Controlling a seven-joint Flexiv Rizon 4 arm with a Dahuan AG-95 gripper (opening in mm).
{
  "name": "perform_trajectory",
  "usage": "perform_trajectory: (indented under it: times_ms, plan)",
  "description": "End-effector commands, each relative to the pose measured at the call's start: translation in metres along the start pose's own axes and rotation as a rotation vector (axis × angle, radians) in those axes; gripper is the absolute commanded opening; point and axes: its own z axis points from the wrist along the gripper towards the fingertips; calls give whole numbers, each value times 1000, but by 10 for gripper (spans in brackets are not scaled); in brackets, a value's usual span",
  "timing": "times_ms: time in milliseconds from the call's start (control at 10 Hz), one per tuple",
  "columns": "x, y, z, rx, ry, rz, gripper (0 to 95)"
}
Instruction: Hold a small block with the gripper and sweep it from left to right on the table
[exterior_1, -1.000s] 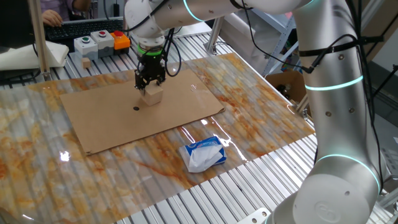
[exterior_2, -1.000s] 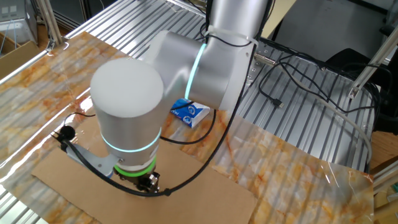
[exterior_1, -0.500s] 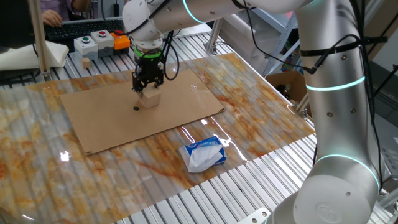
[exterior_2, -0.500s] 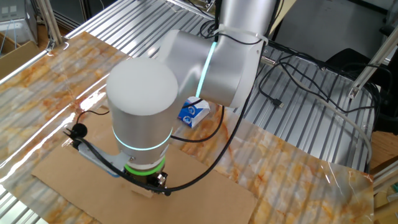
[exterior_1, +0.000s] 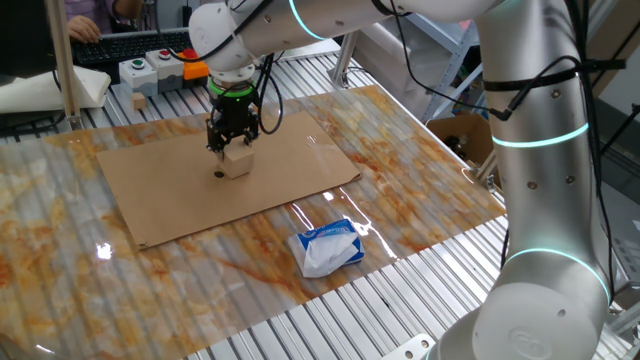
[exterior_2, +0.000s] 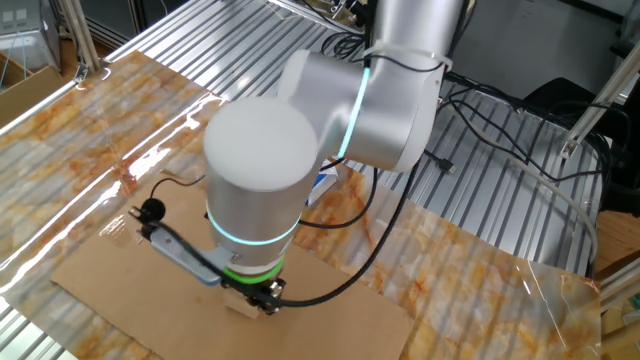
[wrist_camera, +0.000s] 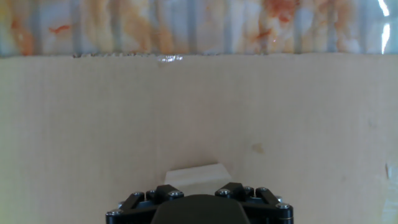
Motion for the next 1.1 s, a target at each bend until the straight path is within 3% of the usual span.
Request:
perform_trajectory:
  times_ms: [100,1100]
  plan:
    - [1,5,1,6,-4,16,570]
    - [15,25,5,7,-16,42,570]
